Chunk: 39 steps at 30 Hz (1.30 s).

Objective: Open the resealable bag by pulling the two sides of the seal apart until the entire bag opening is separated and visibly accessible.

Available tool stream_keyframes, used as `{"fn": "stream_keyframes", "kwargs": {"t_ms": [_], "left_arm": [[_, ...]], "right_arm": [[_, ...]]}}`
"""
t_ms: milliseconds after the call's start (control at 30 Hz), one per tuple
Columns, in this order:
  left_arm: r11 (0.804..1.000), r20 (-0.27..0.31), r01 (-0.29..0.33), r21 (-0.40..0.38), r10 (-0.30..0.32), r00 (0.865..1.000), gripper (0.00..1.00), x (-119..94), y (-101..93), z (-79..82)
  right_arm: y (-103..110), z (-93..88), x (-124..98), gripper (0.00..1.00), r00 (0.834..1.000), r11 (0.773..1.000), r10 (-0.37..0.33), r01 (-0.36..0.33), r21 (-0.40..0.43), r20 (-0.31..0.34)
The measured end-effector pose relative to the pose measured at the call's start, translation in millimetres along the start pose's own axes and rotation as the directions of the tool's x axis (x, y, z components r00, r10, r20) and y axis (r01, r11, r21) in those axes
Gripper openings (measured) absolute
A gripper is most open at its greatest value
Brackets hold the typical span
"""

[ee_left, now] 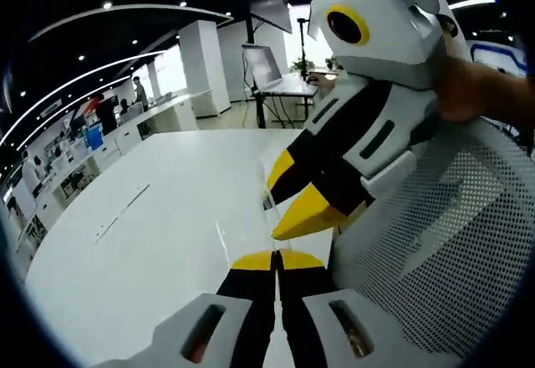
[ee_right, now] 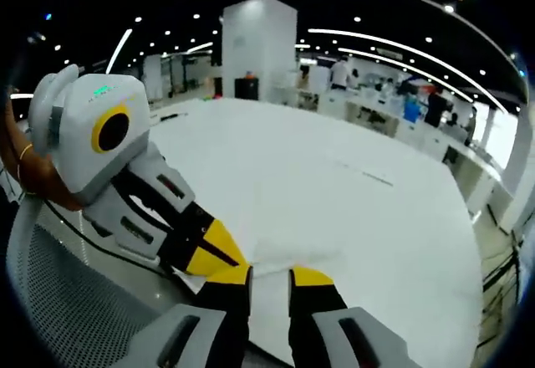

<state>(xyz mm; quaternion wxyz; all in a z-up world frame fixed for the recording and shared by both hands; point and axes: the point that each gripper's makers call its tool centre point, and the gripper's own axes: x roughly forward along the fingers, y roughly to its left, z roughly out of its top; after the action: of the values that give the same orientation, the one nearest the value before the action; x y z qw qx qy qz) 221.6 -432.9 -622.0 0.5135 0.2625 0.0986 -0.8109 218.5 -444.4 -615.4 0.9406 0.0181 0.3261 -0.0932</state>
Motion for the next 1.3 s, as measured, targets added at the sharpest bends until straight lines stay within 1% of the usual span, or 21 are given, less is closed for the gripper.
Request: {"fn": "stream_keyframes", "kwargs": {"t_ms": [133,200,333,533,667,767,900,1000,1133,1233,1267,1300], "left_arm": [[1.000,0.010,-0.013,-0.009,0.014,1.000,0.00,-4,7.3,2.2],[1.000,0.018,-0.022,-0.011,0.023,1.000,0.00,-6,10.6,4.3],[0.999,0.019,-0.043,-0.005,0.043,0.999,0.00,-8,16.5,7.0],[0.998,0.016,-0.063,0.006,0.063,0.998,0.00,-10,22.2,8.7],[0.996,0.010,-0.088,0.022,0.087,0.996,0.00,-13,29.3,9.6],[0.994,0.005,-0.104,0.028,0.104,0.995,0.00,-17,36.4,11.0],[0.991,0.007,-0.124,0.042,0.124,0.992,0.00,-21,44.5,14.2],[0.987,-0.002,-0.148,0.058,0.149,0.989,0.00,-24,52.5,16.3],[0.984,0.006,-0.171,0.057,0.171,0.985,0.00,-27,60.4,21.8],[0.974,0.005,-0.215,0.072,0.215,0.977,0.00,-30,67.4,23.7],[0.970,0.001,-0.236,0.064,0.237,0.972,0.00,-31,70.3,23.0],[0.971,0.001,-0.234,0.047,0.234,0.972,0.00,-31,69.2,22.6]], "right_arm": [[0,-2.3,0,0.09,1.000,1.000,0.000,0.000,-0.002,-0.010],[1,-2.1,0,0.04,1.000,1.000,0.006,-0.006,-0.001,-0.008],[2,-2.7,0,0.00,1.000,1.000,0.014,-0.014,0.001,-0.010],[8,-3.8,1,0.00,0.999,0.999,0.033,-0.033,-0.001,-0.014],[9,-7.1,2,0.00,0.999,0.999,0.041,-0.042,-0.010,-0.033],[8,-9.9,3,0.00,0.998,0.999,0.033,-0.034,-0.024,-0.049],[11,-9.3,3,0.00,0.998,0.999,0.046,-0.047,-0.018,-0.046],[12,-10.4,3,0.00,0.997,0.998,0.054,-0.055,-0.013,-0.052],[12,-9.3,3,0.00,0.998,0.999,0.052,-0.052,-0.001,-0.046],[12,-9.8,2,0.00,0.998,0.999,0.050,-0.050,0.001,-0.047],[11,-9.7,2,0.00,0.998,0.999,0.050,-0.050,0.001,-0.046],[11,-9.2,2,0.00,0.998,0.999,0.045,-0.046,-0.002,-0.044]]}}
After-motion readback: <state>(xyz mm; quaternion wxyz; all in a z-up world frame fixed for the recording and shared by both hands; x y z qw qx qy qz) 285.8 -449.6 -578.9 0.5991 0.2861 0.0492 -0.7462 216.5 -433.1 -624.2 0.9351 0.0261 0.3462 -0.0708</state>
